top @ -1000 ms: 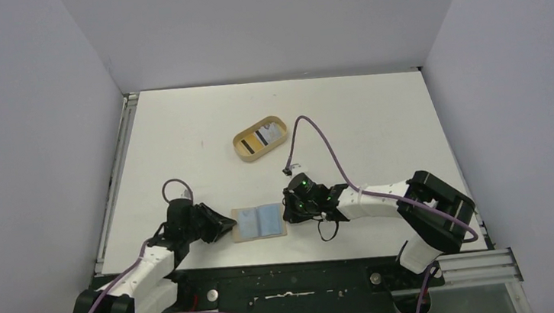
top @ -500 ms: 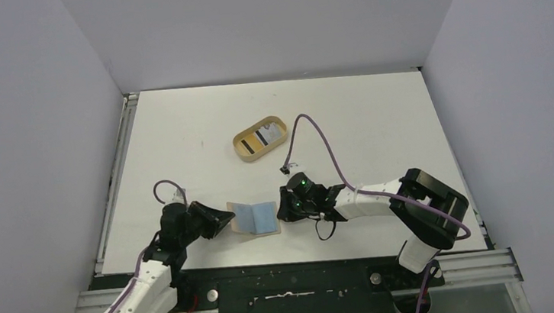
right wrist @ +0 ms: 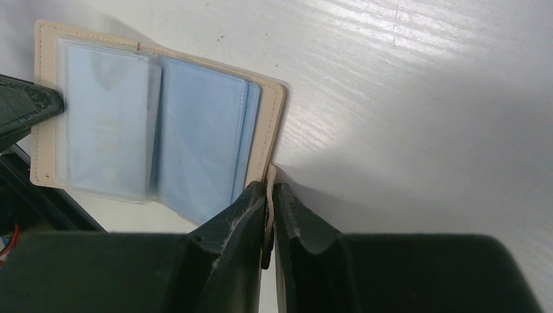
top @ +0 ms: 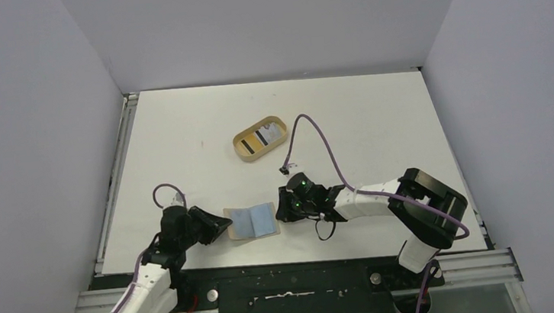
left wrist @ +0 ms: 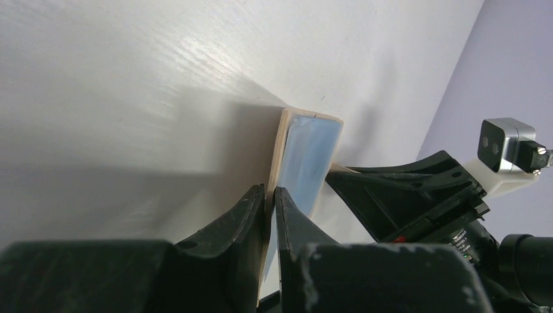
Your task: Take the credit cards out of the card holder
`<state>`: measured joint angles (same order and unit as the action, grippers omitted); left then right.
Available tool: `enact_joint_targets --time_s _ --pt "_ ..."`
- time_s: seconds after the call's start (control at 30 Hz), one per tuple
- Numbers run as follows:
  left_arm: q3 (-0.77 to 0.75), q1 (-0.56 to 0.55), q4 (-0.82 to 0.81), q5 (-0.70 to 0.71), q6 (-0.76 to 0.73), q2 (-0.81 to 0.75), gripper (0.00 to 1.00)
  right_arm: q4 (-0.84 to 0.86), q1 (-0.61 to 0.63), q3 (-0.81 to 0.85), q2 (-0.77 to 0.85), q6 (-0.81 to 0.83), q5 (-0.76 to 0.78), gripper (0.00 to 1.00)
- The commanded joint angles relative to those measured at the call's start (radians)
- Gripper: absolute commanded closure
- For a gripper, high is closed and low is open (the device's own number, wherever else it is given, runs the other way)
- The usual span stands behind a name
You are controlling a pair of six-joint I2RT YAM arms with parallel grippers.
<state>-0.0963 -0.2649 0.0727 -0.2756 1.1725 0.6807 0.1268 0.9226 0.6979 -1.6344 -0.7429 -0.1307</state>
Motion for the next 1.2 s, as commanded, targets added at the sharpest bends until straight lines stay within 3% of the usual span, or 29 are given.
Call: enact_joint_targets --time_s 0.0,0.6,0.73,0.9,1.0,1.07,1.17 --pt "-0.050 0.008 0.049 0.022 -0.048 -0.028 0.90 -0.013 0.004 -0.020 -0.042 0.007 -0.010 0.86" --pt "-0.045 0.037 0.159 0.058 -0.051 -0.144 0.80 -0.007 0.004 -0.019 -0.050 0.012 -0.020 0.85" --pt "-0.028 0.041 0.135 0.049 -0.036 -0.143 0.86 -0.006 0.005 -0.018 -0.051 0.012 -0.022 0.85" --pt "-0.036 0.043 0.149 0.051 -0.038 -0.148 1.00 -0.005 0.005 -0.020 -0.049 0.013 -0.023 0.85" --pt "-0.041 0.046 0.165 0.053 -0.043 -0.159 1.00 -0.009 0.004 -0.020 -0.043 0.014 -0.023 0.85" --pt "-0.046 0.048 0.177 0.056 -0.050 -0.168 1.00 -0.039 0.005 -0.008 -0.022 0.029 -0.005 0.82" --pt "-0.069 0.047 0.206 0.066 -0.079 -0.174 1.00 -0.181 0.032 0.061 0.048 0.095 0.079 0.58"
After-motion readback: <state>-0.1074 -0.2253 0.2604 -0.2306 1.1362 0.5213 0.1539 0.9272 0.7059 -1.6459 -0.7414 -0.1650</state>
